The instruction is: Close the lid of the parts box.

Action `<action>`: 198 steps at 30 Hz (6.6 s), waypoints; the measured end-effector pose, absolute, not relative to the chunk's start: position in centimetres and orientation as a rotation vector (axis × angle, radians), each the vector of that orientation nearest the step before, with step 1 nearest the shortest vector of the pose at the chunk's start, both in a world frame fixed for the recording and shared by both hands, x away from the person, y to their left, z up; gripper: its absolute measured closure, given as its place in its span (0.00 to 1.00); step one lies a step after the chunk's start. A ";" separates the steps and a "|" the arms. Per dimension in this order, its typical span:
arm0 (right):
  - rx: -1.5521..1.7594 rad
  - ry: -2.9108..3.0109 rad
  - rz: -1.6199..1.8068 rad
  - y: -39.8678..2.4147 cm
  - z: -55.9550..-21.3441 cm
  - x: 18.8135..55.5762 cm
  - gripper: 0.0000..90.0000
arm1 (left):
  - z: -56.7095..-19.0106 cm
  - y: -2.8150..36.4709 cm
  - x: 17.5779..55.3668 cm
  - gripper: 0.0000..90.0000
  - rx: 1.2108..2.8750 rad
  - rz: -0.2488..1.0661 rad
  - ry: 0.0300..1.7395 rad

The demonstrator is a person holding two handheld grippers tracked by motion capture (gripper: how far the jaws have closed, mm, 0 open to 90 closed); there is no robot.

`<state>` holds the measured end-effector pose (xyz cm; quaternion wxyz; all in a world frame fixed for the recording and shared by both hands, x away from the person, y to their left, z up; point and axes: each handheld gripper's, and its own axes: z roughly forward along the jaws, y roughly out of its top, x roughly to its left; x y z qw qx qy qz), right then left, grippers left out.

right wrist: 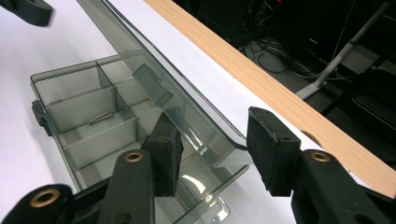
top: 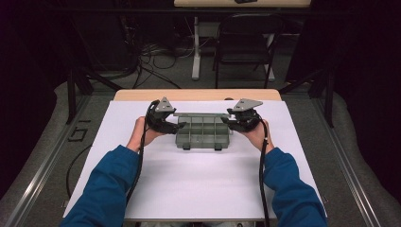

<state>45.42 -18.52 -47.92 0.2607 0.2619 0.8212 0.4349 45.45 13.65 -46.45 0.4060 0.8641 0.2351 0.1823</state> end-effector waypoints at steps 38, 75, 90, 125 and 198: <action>0.774 2.339 1.250 -19.0 -47.8 43.9 0.18 | -46.7 14.2 45.8 0.98 2.041 0.383 0.715; 0.805 2.388 1.236 -17.4 -49.1 42.5 1.00 | -49.5 13.3 44.0 0.99 2.146 0.353 0.686; 0.801 2.443 1.159 -16.8 -50.1 42.5 1.00 | -50.7 12.7 44.0 0.99 2.191 0.335 0.682; 0.859 2.481 1.085 -16.6 -51.9 43.2 1.00 | -52.3 12.5 44.0 1.00 2.218 0.313 0.689; 0.772 2.144 1.363 -21.7 -48.9 30.6 0.00 | -50.1 19.1 31.3 0.00 1.895 0.568 0.665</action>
